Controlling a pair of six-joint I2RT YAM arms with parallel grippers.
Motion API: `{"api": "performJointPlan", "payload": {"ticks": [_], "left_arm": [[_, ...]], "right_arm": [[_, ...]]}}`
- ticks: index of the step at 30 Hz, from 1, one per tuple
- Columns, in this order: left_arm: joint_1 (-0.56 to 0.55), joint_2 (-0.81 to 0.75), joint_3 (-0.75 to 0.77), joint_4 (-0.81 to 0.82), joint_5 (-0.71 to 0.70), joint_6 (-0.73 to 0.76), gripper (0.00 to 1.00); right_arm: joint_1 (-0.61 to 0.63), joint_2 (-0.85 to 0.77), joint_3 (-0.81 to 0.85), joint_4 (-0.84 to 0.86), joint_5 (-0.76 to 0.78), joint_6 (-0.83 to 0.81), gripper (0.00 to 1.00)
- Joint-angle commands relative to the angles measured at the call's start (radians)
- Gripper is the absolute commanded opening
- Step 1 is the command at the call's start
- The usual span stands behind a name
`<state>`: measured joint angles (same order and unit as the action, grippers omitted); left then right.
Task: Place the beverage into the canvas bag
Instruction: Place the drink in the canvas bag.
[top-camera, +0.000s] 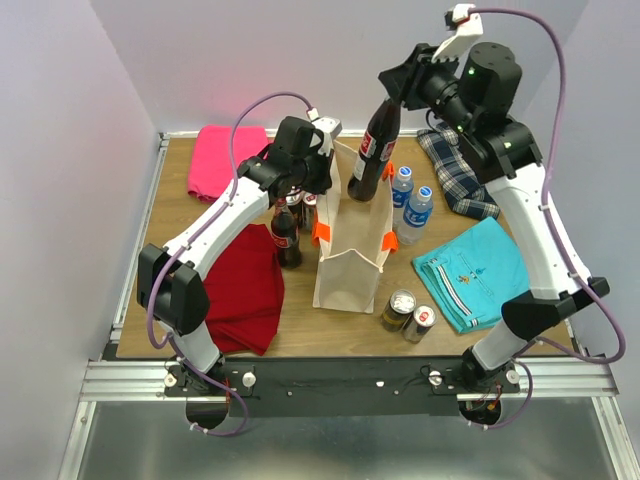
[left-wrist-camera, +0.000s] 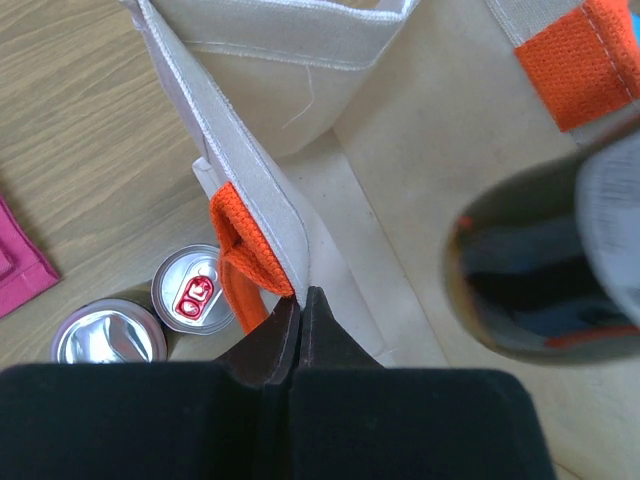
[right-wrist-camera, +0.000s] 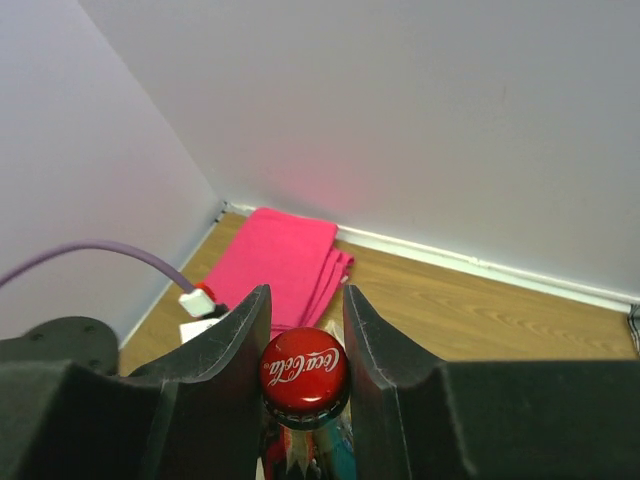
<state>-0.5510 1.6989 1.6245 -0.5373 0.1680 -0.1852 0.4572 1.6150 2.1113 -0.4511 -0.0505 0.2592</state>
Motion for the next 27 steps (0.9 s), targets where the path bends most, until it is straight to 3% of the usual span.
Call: {"api": "performJointPlan", "payload": {"ticks": [1, 10, 27], "left_arm": [[-0.009, 0.002, 0.046, -0.012, -0.016, -0.002, 0.0], [-0.009, 0.011, 0.069, -0.033, -0.012, -0.011, 0.0], [-0.013, 0.027, 0.089, -0.064, -0.03, -0.013, 0.0]], "right_arm": [[0.006, -0.001, -0.008, 0.219, 0.011, 0.008, 0.01], [0.008, 0.017, -0.169, 0.311, 0.044, -0.06, 0.01], [0.067, 0.037, -0.333, 0.512, 0.258, -0.299, 0.01]]}}
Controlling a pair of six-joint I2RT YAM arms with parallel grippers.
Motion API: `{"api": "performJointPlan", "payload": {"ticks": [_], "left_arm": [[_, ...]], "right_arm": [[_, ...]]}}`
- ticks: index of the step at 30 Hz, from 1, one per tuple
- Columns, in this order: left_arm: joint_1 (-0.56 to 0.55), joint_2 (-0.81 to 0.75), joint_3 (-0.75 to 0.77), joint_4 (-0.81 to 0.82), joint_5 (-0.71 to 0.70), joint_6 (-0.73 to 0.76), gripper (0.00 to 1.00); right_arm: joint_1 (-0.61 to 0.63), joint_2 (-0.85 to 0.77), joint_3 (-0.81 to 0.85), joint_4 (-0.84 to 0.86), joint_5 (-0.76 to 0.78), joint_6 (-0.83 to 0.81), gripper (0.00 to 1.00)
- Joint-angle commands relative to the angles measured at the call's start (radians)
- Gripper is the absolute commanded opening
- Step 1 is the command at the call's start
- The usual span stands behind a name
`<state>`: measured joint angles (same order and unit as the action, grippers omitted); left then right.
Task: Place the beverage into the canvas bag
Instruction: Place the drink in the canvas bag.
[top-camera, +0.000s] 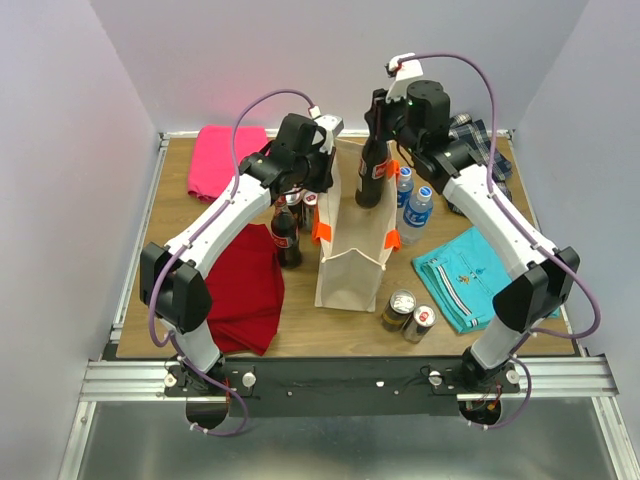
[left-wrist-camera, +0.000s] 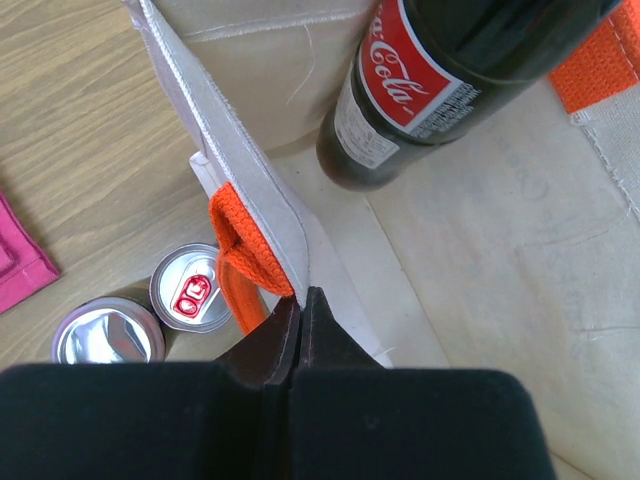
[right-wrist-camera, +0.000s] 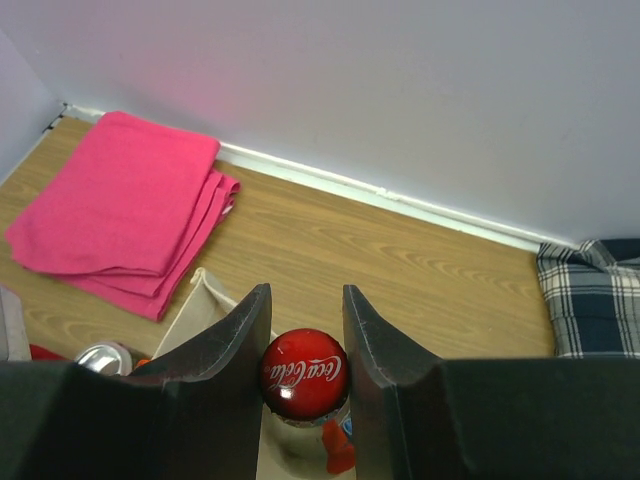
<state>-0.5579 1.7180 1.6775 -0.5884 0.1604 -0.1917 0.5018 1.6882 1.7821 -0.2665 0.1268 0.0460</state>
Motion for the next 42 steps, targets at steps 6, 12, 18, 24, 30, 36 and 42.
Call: {"api": "performJointPlan", "payload": {"ticks": [6, 12, 18, 24, 30, 36, 42], "left_arm": [[-0.007, 0.012, 0.042, -0.011, -0.036, -0.003, 0.0], [-0.007, 0.026, 0.036, 0.009, -0.039, 0.003, 0.0], [-0.007, 0.029, 0.037, 0.012, -0.036, 0.006, 0.0], [-0.007, 0.028, 0.037, 0.012, -0.033, 0.006, 0.0], [-0.005, 0.026, 0.037, 0.006, -0.045, 0.009, 0.0], [0.001, 0.026, 0.033, 0.004, -0.058, 0.012, 0.0], [0.003, 0.025, 0.033, -0.001, -0.065, 0.021, 0.0]], "right_arm": [[0.041, -0.024, -0.067, 0.429, 0.119, -0.149, 0.01], [0.047, -0.038, -0.124, 0.487, 0.134, -0.159, 0.01], [0.047, -0.067, -0.219, 0.546, 0.155, -0.167, 0.01], [0.049, -0.097, -0.323, 0.637, 0.188, -0.161, 0.01], [0.049, -0.114, -0.4, 0.69, 0.2, -0.15, 0.01], [0.049, -0.128, -0.457, 0.716, 0.209, -0.143, 0.01], [0.049, -0.143, -0.48, 0.701, 0.221, -0.117, 0.01]]}}
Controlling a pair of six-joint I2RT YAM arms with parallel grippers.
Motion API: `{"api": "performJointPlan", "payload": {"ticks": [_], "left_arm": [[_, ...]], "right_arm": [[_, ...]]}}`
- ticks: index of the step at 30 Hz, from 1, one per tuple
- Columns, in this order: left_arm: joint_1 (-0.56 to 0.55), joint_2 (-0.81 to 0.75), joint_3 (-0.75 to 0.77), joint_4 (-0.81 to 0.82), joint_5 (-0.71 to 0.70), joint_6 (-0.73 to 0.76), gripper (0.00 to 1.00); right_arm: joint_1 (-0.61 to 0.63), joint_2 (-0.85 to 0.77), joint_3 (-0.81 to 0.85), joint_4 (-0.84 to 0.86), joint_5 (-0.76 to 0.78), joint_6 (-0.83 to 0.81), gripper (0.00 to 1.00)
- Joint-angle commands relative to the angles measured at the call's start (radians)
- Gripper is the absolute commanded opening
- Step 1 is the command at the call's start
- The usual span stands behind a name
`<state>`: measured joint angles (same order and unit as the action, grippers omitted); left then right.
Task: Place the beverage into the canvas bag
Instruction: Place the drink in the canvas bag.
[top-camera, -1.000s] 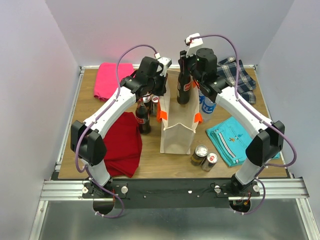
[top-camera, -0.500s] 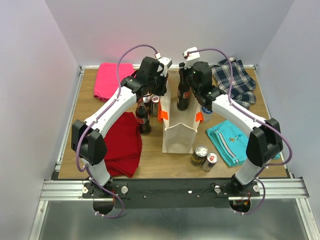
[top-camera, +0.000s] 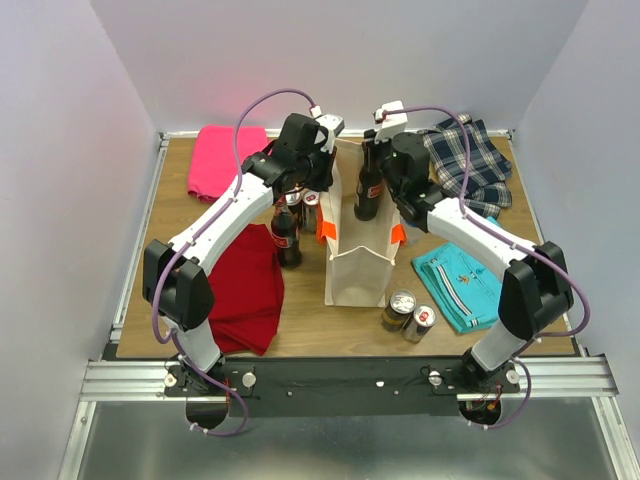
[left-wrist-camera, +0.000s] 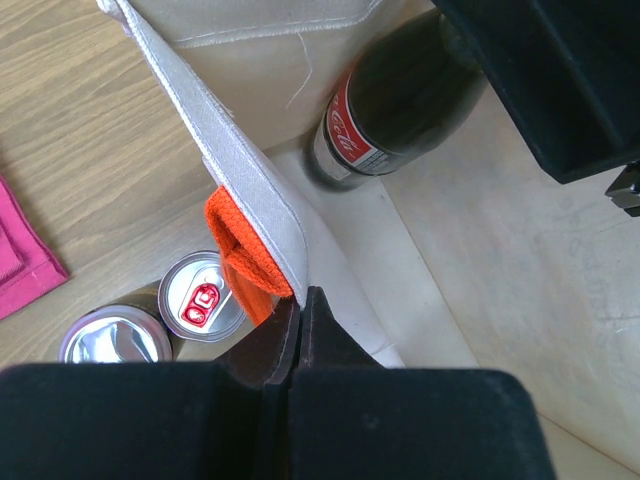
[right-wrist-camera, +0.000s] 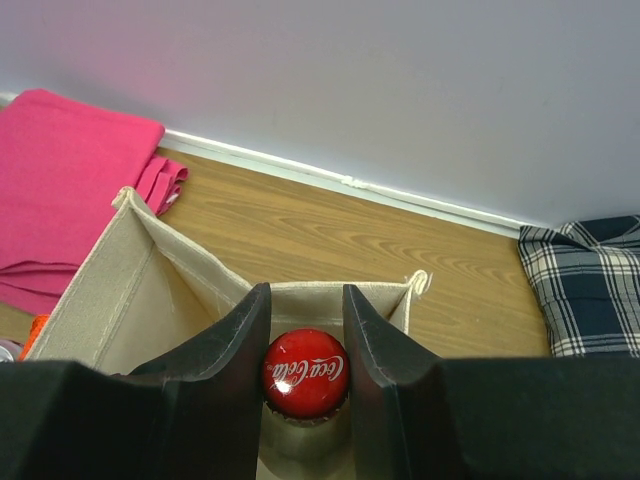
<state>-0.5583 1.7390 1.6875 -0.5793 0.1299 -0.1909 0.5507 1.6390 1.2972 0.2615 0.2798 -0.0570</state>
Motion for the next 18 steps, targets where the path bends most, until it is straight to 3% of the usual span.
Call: {"api": "performJointPlan", "payload": {"ticks": [1, 6, 9, 10, 11, 13, 18], "left_arm": [[0.003, 0.002, 0.021, -0.011, -0.036, 0.021, 0.0], [0.005, 0.007, 0.021, -0.014, -0.035, 0.024, 0.0], [0.005, 0.008, 0.023, -0.016, -0.032, 0.024, 0.0], [0.006, 0.008, 0.021, -0.016, -0.033, 0.022, 0.0], [0.006, 0.008, 0.024, -0.013, -0.033, 0.024, 0.0], [0.006, 0.01, 0.023, -0.011, -0.033, 0.022, 0.0], [0.006, 0.01, 0.026, -0.014, -0.03, 0.022, 0.02]], "right_arm": [[0.0, -0.093, 0.004, 0.164, 0.071, -0.007, 0.01], [0.0, -0.099, 0.007, 0.119, 0.088, 0.014, 0.06], [0.0, -0.107, 0.008, 0.091, 0.091, 0.026, 0.2], [0.0, -0.108, 0.007, 0.085, 0.097, 0.026, 0.34], [0.0, -0.108, 0.005, 0.084, 0.101, 0.026, 0.4], [0.0, -0.105, 0.007, 0.075, 0.105, 0.026, 0.47], [0.002, -0.091, 0.033, 0.058, 0.105, 0.029, 0.54]]}}
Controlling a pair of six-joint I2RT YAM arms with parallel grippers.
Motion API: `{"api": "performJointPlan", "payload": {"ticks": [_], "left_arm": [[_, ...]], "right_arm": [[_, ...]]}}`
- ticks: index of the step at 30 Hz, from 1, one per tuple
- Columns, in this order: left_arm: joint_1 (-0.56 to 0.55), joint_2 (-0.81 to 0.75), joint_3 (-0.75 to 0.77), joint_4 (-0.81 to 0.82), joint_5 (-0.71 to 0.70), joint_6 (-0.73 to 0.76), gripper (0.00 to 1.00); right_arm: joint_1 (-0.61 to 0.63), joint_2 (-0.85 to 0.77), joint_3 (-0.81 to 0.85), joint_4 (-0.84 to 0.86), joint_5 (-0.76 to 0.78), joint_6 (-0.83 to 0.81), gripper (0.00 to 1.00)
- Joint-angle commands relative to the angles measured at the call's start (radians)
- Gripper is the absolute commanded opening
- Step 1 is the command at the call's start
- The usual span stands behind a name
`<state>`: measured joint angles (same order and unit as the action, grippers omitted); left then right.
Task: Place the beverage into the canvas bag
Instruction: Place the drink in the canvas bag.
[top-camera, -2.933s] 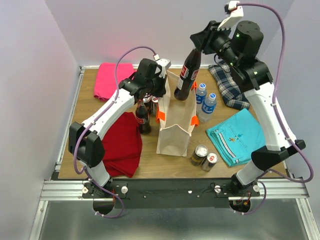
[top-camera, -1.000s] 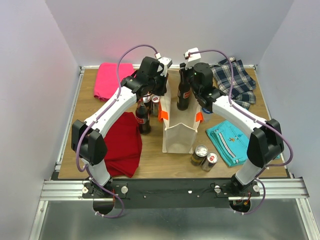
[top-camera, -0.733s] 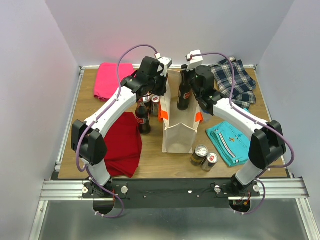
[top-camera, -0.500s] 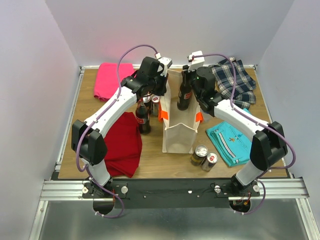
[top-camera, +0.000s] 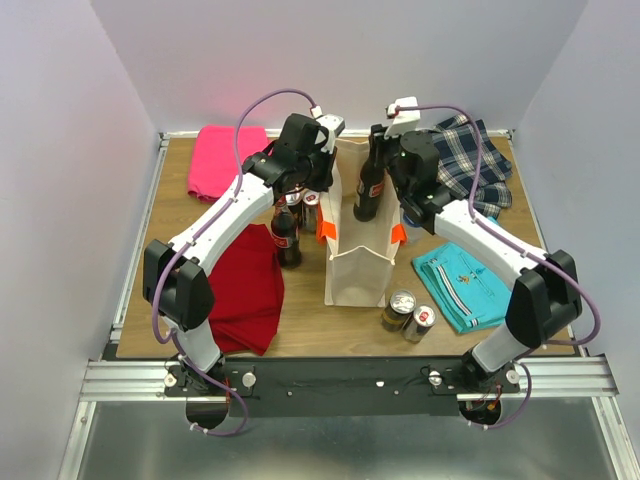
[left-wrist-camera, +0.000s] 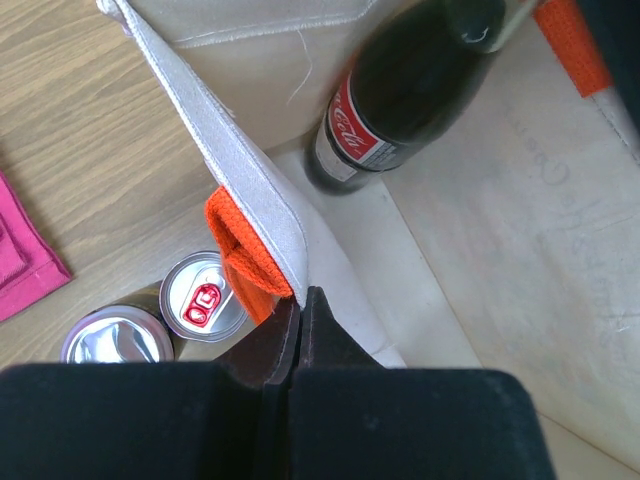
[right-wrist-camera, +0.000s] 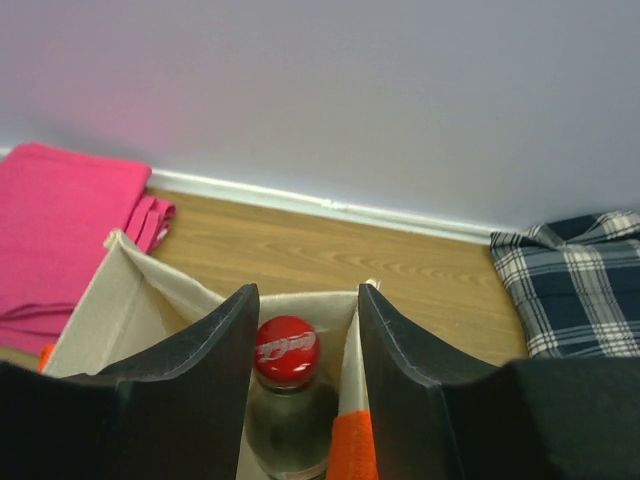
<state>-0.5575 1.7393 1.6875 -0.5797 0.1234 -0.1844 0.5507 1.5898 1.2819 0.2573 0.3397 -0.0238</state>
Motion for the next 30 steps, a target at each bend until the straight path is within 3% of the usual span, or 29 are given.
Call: {"api": "performJointPlan", "payload": {"ticks": [1, 12, 18, 23, 30], "left_arm": [[0.005, 0.012, 0.026, -0.014, -0.024, 0.016, 0.02], [0.004, 0.006, 0.024, -0.016, -0.034, 0.019, 0.05], [0.004, -0.004, 0.032, -0.017, -0.053, 0.029, 0.25], [0.004, 0.002, 0.06, -0.02, -0.057, 0.031, 0.36], [0.004, -0.001, 0.087, -0.019, -0.045, 0.031, 0.64]], "right_arm": [[0.0, -0.04, 0.051, 0.06, 0.045, -0.001, 0.55], [0.0, -0.027, 0.111, 0.019, 0.039, 0.008, 0.58], [0.0, -0.04, 0.177, -0.082, 0.05, 0.022, 0.61], [0.0, -0.05, 0.257, -0.294, 0.085, 0.081, 0.63], [0.0, -0.114, 0.241, -0.433, 0.094, 0.143, 0.65]]}}
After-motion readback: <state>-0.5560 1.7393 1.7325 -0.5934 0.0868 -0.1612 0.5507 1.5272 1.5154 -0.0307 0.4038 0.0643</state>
